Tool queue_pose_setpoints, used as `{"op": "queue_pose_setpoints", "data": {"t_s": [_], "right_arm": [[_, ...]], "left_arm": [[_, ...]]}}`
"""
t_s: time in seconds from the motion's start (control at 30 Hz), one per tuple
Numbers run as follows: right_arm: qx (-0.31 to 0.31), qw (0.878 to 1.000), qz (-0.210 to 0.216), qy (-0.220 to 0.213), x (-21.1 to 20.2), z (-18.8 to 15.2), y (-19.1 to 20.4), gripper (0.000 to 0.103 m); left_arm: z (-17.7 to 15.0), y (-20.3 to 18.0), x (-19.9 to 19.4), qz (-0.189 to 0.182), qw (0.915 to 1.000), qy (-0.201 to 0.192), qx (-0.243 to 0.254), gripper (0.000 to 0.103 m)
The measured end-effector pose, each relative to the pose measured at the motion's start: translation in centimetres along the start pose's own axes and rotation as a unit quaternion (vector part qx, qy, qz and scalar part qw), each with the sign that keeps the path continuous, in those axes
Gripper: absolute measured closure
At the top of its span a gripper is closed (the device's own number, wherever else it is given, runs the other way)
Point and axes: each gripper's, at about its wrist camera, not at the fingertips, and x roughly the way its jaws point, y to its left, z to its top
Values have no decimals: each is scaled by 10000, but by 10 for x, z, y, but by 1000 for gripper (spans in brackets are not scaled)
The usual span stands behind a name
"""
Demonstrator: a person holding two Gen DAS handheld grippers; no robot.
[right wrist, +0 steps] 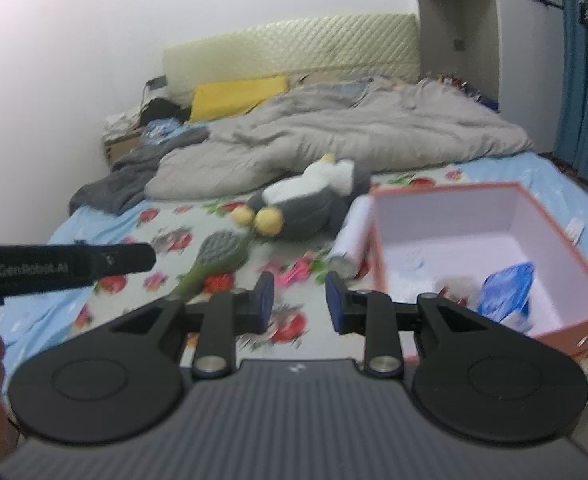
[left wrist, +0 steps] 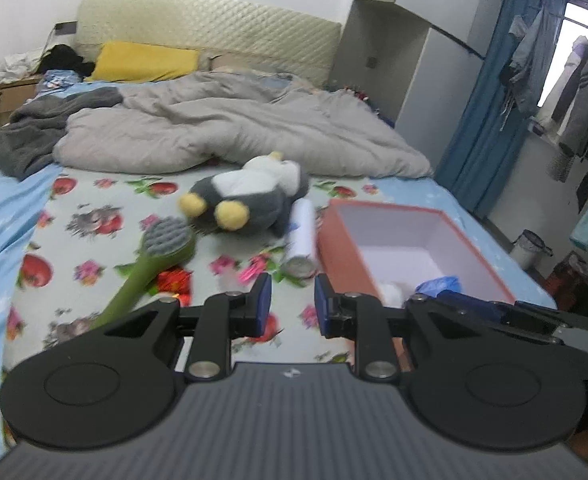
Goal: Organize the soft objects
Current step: 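Withdraw both tools from the box back toward the pile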
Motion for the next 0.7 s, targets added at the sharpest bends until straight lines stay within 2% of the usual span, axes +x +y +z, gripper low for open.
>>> {"op": "queue_pose_setpoints", "data": {"t_s": [0.13,0.37,0.7], "right_arm": [[-130,9997,136,159,-1,-20,22,72],[-314,9987,359,178,-4,-41,48,72],[-380,9973,485,400,9,-64,60,72]], "left_arm": [[-24,24,-12,168,9998,56,-118,76],[-56,48,-25,467,9984,89,-291,76],[-69,61,-12,565,9970,223,-488,76]]}}
